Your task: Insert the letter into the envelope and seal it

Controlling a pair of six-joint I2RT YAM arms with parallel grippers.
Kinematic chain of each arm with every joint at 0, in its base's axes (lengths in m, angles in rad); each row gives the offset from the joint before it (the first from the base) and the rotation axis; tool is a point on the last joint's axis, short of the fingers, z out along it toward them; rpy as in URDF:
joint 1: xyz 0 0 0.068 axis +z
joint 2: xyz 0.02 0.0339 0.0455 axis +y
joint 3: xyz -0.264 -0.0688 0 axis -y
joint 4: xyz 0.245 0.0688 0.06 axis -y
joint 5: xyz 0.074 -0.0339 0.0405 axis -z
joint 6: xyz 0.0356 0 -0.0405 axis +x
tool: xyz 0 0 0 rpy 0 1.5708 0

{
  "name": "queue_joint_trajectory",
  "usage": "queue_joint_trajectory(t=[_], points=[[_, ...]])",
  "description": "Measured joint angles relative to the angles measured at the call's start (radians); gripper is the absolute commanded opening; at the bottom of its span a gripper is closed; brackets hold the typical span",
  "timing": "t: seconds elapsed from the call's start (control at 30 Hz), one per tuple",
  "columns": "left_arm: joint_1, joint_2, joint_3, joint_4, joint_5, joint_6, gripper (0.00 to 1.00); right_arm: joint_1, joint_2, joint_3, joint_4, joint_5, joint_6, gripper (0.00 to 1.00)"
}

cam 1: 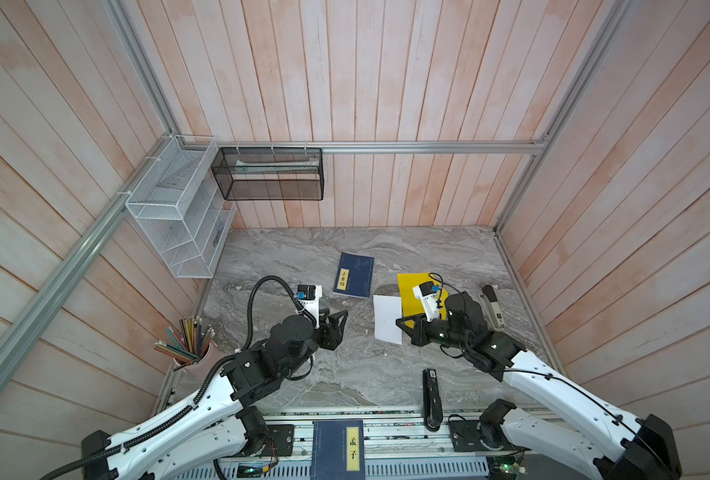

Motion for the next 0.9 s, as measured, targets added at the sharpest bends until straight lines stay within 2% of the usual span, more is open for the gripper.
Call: queue_joint_trajectory(t=[0.33, 0.6, 0.9], points=[[0.000, 0.008, 0.008, -0.089, -0.018, -0.048, 0.60, -0.008, 0.171, 0.016, 0.034, -0.021, 0.096, 0.00], [0.004, -0.011, 0.003, -0.103, -0.012, -0.036, 0.62, -0.008, 0.381, 0.129, 0.091, -0.083, 0.158, 0.00], [0.029, -0.068, -0.070, -0.086, 0.040, -0.022, 0.62, 0.010, 0.529, 0.224, 0.161, -0.112, 0.243, 0.00]])
